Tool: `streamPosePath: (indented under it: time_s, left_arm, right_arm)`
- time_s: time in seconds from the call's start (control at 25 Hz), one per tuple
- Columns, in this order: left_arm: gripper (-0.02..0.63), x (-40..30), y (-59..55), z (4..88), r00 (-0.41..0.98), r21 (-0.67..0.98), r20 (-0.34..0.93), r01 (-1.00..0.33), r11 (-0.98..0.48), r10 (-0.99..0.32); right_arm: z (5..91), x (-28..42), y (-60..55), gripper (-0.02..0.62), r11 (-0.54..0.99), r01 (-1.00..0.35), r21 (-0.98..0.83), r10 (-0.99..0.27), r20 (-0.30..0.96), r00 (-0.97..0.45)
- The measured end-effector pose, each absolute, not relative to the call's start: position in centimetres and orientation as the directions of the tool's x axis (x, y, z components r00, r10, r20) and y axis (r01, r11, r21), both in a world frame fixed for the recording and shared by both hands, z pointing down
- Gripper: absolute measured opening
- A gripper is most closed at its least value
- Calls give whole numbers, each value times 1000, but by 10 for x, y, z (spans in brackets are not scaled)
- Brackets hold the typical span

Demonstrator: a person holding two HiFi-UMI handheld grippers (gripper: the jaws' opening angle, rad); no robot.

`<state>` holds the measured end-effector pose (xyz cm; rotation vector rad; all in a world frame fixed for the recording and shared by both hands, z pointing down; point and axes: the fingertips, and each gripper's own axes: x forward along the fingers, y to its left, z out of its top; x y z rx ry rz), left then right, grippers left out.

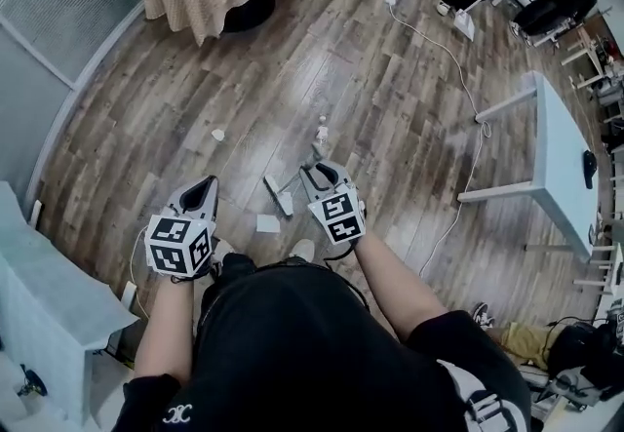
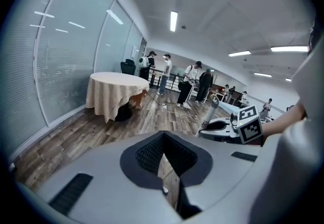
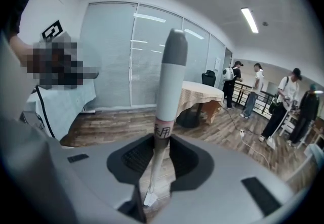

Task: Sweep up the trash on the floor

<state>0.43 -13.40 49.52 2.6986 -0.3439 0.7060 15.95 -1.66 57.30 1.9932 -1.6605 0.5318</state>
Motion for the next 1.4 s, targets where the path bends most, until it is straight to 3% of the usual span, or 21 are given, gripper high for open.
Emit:
streamPosePath:
  time_s: [0.36, 0.52, 1.0, 1.16, 1.4]
  left_arm:
    - [-6, -7, -168, 509, 877, 322, 466, -295, -900, -121]
    - [-6, -7, -174, 516, 879, 353, 463, -300, -886, -113]
    - [-6, 50, -153, 521, 746, 257, 517, -603, -755, -420]
    - [-6, 75, -137, 512, 703, 238, 546, -653, -719, -457]
    - [-6, 74, -142, 495, 665, 187, 554, -686, -704, -501]
  right_arm:
    - [521, 214, -34, 107, -360, -921, 146, -766, 517, 382]
    - [502, 249, -44, 104, -383, -899, 212, -752, 493, 437]
    - [557, 426, -34, 101, -171, -930, 324, -764, 552, 333]
    - [582, 480, -32, 101, -152, -923, 353, -736, 583, 344]
    - [621, 483, -57, 101, -95, -931, 352, -726, 615, 307]
